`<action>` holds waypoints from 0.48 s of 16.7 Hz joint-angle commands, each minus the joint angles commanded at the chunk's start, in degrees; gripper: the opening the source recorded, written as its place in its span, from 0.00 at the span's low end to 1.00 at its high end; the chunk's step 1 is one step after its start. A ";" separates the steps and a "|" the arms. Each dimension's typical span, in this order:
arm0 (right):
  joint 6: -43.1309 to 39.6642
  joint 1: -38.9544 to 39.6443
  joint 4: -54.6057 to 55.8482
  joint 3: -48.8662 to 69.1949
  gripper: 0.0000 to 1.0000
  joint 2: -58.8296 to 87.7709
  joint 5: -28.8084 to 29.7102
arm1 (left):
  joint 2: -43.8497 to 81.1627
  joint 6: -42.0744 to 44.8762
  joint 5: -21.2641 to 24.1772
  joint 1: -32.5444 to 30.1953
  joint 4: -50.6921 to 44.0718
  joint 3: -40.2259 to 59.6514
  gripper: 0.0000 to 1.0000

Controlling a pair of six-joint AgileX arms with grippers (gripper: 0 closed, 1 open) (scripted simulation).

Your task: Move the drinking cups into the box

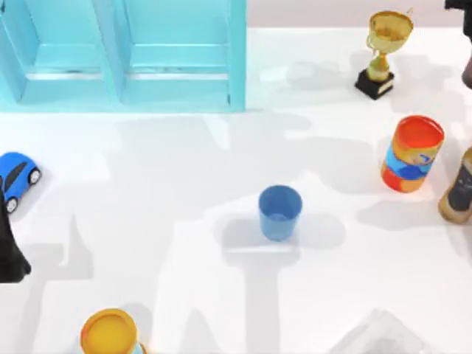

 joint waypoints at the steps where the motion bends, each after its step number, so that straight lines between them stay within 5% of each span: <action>1: -3.54 -4.69 -0.33 -2.36 0.00 -2.36 -0.89 | 0.00 0.00 0.00 0.00 0.00 0.00 1.00; 8: -36.25 -28.60 -4.78 -26.72 0.00 -21.46 -5.40 | 0.00 0.00 0.00 0.00 0.00 0.00 1.00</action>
